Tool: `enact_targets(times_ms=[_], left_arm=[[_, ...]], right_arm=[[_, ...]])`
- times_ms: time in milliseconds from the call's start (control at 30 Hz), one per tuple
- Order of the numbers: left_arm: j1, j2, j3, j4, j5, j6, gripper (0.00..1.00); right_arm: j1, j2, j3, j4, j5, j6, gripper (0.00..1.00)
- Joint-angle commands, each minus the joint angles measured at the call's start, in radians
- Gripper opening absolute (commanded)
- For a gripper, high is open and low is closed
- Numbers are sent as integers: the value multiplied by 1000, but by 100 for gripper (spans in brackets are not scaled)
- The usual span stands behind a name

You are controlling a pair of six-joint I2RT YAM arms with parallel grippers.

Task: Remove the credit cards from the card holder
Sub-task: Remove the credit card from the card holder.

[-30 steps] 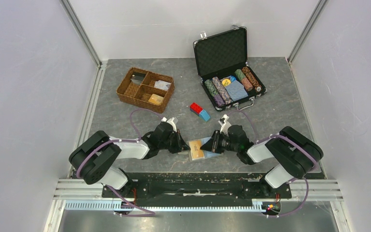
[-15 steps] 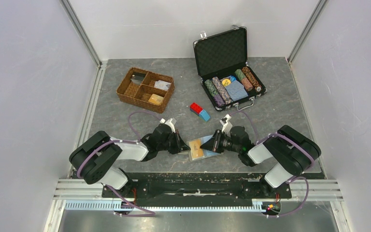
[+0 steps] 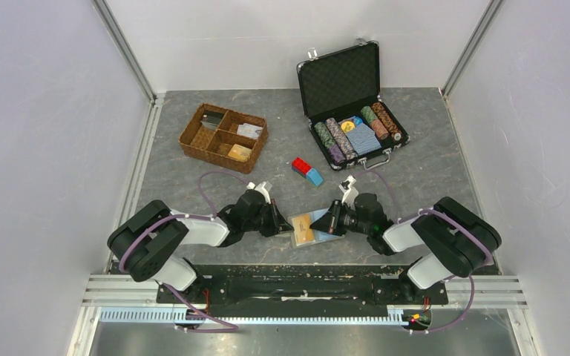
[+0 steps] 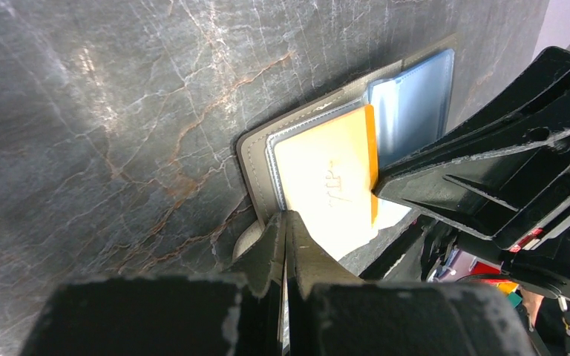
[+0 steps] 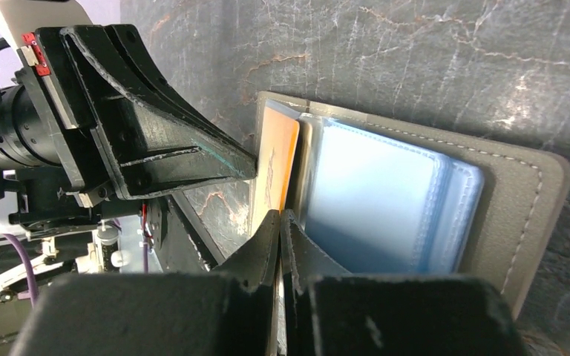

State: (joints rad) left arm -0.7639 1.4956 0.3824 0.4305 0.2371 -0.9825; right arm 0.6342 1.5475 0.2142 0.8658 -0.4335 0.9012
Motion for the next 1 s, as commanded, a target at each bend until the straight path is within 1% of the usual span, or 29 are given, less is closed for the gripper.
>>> enact_targets(times_ms=[0, 267, 433, 500, 533, 633, 700, 967], left_arm=[[-31, 40, 1, -223, -51, 53, 2], [-31, 37, 30, -272, -65, 74, 2], [-31, 36, 35, -270, -59, 76, 2], [-31, 36, 33, -259, -48, 75, 2], [-31, 35, 31, -254, -43, 72, 2], [-31, 39, 29, -235, -27, 62, 2], [-31, 47, 29, -227, -23, 58, 2], [-31, 60, 23, -204, -13, 47, 2]], right_arm=[[-17, -76, -2, -80, 6, -55, 0], [-70, -164, -61, -105, -39, -85, 0], [-81, -198, -65, -128, -46, -108, 0], [-82, -190, -45, -131, -82, -119, 0], [-82, -184, -36, -128, -100, -121, 1], [-82, -176, -12, -142, -116, -127, 11], [-80, -168, 4, -167, -110, -143, 15], [-63, -100, 51, -192, -93, -153, 20]])
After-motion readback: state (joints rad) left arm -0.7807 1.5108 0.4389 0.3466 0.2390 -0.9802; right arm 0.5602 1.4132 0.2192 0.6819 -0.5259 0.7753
